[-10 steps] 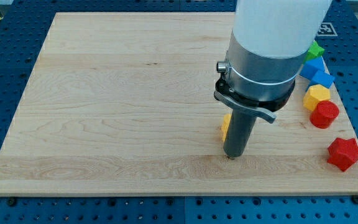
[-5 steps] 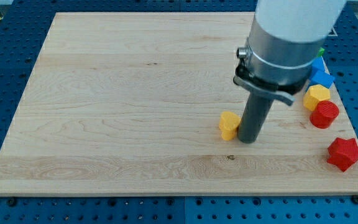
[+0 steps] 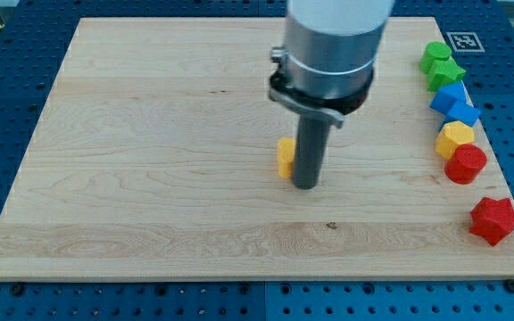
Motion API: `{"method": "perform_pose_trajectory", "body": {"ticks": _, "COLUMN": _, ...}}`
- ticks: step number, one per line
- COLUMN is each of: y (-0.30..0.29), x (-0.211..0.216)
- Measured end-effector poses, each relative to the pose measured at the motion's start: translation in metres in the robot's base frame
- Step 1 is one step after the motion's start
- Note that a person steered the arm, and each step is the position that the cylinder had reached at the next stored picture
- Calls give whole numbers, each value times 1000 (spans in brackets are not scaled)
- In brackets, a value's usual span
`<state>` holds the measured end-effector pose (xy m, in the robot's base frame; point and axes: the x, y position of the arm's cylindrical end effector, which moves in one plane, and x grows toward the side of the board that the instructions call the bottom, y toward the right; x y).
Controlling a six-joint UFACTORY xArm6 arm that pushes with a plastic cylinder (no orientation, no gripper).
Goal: Put the yellow heart at the center of the board
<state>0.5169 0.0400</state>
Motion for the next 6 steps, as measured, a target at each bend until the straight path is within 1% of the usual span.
{"method": "perform_pose_trajectory", "body": {"ticks": 1, "y": -4, "x": -6}}
{"method": "perform_pose_trajectory", "body": {"ticks": 2, "y": -3, "x": -27}}
{"method": "perform_pose_trajectory", "body": {"ticks": 4, "y": -3, "x": -43}}
{"method": "perform_pose_trajectory", "body": {"ticks": 5, "y": 0, "x": -39}}
{"method": "perform_pose_trajectory", "body": {"ticks": 6, "y": 0, "x": -61}}
